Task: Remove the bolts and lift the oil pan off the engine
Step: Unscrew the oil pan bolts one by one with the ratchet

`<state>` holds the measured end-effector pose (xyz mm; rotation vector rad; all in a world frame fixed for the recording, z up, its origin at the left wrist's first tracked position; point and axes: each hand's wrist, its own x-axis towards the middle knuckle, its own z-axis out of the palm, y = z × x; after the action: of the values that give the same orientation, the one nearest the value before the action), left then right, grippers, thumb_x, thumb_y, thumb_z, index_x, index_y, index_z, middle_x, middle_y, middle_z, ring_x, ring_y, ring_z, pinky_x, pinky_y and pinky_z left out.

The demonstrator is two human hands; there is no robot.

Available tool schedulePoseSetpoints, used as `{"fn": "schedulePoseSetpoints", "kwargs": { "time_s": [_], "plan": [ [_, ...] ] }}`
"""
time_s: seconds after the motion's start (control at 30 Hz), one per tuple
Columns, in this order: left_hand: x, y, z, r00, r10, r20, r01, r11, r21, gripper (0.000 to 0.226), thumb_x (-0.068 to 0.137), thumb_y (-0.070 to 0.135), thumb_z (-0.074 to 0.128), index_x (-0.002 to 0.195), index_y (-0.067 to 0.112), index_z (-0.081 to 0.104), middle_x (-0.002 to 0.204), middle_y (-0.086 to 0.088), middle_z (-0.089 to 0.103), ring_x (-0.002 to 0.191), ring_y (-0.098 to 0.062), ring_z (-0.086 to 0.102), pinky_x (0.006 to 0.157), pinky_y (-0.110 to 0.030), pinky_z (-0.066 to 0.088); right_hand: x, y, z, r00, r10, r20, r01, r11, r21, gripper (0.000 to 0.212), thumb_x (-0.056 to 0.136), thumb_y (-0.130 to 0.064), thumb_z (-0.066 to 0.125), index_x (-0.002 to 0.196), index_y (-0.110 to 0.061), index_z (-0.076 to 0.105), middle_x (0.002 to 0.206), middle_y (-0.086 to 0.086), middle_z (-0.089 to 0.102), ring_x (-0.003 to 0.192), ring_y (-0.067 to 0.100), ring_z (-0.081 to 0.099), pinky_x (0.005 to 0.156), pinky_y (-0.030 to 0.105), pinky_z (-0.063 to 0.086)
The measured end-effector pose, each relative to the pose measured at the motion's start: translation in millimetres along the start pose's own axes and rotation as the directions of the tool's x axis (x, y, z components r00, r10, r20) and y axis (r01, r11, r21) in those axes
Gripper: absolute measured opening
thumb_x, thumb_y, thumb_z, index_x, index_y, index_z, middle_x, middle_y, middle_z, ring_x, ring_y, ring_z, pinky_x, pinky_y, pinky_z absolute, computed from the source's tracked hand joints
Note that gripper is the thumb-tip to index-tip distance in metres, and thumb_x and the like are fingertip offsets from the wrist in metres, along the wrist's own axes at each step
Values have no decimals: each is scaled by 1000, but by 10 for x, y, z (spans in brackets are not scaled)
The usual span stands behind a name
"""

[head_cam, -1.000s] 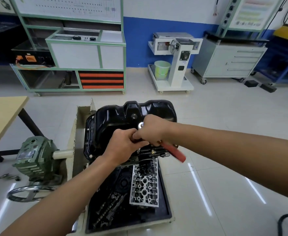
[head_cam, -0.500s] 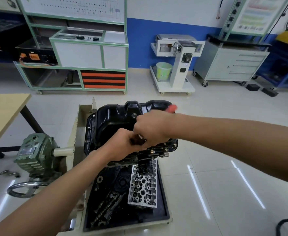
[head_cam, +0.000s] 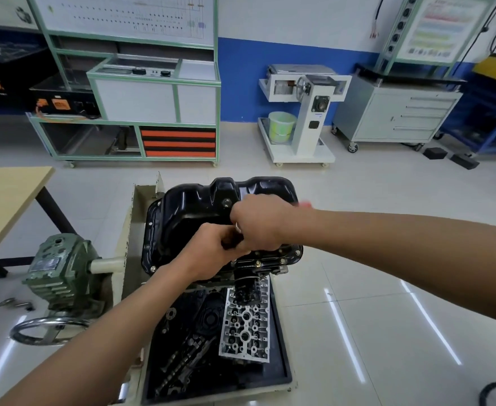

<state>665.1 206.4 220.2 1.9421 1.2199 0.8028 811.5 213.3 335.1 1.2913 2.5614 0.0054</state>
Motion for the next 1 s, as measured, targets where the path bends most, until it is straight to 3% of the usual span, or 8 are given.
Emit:
{"fn": "schedulePoseSetpoints", "kwargs": {
  "time_s": [0.07,0.13,0.27,0.4,0.6,0.8,0.9,1.0],
  "plan": [
    [11,21,6,998,-43,54,39,997,60,23,87,31,81,73,17,69,66,-5,65,59,-21,58,64,-45,54,-42,70,-90,958,-286,12,274,906,-322,24,87,-35,70,104,-19,68,87,0,61,78,27,62,64,38,52],
    [9,50,34,996,-48,75,42,995,86,20,87,30,81,73,22,69,65,-5,65,58,-21,57,67,-49,53,-93,122,-137,922,-381,70,378,845,-379,30,88,-37,69,113,-20,68,99,2,65,89,29,65,75,43,56],
    [38,198,83,997,57,45,-57,998,-10,36,88,23,81,64,46,65,57,11,59,51,-5,49,56,-26,48,-197,222,-130,996,-78,38,78,997,-9,29,82,-38,77,95,-15,66,83,1,61,81,24,62,65,35,52],
    [122,309,219,997,79,-5,-79,994,-75,26,88,24,81,69,36,68,55,12,57,51,-2,44,57,-15,40,-294,336,-75,963,181,200,-254,858,446,19,81,-18,73,76,-4,60,72,15,63,62,27,55,52,28,42],
    [231,298,411,998,45,-36,-49,994,-103,19,88,24,80,78,11,72,68,-12,66,65,-34,58,66,-49,54,-387,342,62,945,296,138,-325,807,493,37,83,-5,60,54,-13,37,52,3,37,49,18,34,40,23,26],
    [252,226,460,995,46,-90,-53,995,-83,19,87,22,81,73,15,71,62,-4,65,55,-16,53,62,-45,53,-365,324,104,947,294,129,-313,755,577,39,81,0,55,51,-13,33,48,2,32,46,18,30,30,17,21],
    [236,234,452,990,63,-125,-73,995,-74,12,84,25,83,78,17,76,66,4,70,60,-13,63,63,-39,55,-316,286,111,909,342,237,-405,596,694,34,84,-2,57,55,-11,42,45,5,39,40,18,35,35,18,27],
    [210,232,468,979,66,-194,-79,995,-58,29,83,18,84,67,38,70,62,6,67,57,-12,60,60,-43,53,-262,200,195,841,369,396,-474,151,867,29,93,-4,57,67,-11,47,44,4,41,34,12,28,37,16,28]
  ]
}}
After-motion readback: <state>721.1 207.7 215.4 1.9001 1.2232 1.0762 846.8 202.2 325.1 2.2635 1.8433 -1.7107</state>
